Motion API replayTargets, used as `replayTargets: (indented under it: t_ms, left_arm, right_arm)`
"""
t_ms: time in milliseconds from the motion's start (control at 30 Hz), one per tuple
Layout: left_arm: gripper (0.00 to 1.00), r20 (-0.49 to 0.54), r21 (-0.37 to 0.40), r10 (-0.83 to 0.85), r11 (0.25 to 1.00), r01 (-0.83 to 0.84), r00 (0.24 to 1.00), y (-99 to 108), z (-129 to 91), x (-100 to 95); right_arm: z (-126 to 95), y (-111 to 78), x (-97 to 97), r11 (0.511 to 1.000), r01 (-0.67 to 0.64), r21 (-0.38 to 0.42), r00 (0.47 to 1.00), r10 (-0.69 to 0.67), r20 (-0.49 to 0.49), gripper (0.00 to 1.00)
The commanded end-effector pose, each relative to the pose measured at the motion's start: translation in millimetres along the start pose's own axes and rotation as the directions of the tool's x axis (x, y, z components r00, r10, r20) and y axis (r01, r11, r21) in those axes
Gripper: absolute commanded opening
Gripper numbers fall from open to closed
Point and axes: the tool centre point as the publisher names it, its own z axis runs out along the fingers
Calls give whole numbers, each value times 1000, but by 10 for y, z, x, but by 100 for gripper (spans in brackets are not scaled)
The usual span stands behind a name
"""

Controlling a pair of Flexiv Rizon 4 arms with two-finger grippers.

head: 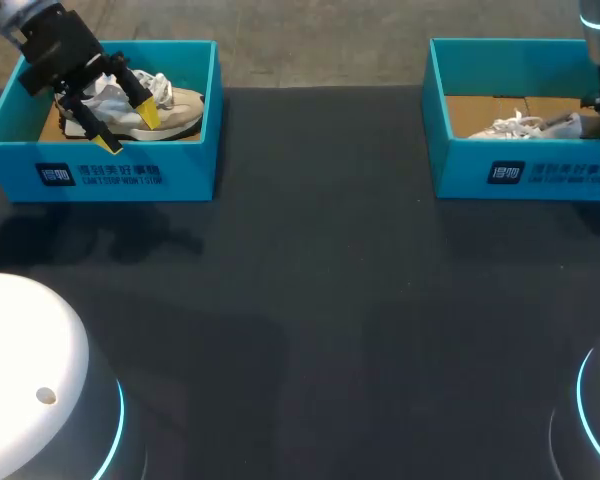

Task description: Take the shoe out of the shoebox, open the shoe tongue, remove and reinsert the insole, then place the shoe into the shoebox

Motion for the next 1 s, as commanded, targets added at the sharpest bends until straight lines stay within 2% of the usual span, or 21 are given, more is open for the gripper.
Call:
replayTargets:
  t_ms: [33, 433, 700, 867, 1000]
  left_arm:
    - [100, -2, 0, 0, 1000, 0, 1000, -4, -3, 0]
    - [100, -2, 0, 0, 1000, 0, 1000, -4, -3, 0]
    - [100, -2, 0, 0, 1000, 0, 1000, -4, -3, 0]
    - [100, -2, 0, 0, 1000, 0, 1000, -4, -3, 0]
    - [100, -2, 0, 0, 1000, 0, 1000, -4, -3, 0]
  right_arm:
    - [-6, 14, 22, 1000, -2, 2, 1000, 2, -5, 44]
    - [-265, -69, -51, 1000, -21, -23, 999, 20, -40, 45]
    - [-765, -213, -106, 998, -34, -51, 988, 26, -155, 47]
    - [-1081, -383, -88, 996, -12, -84, 977, -6, -212, 49]
    - [-1305, -539, -78, 996, 20, -88, 961, -43, -273, 55]
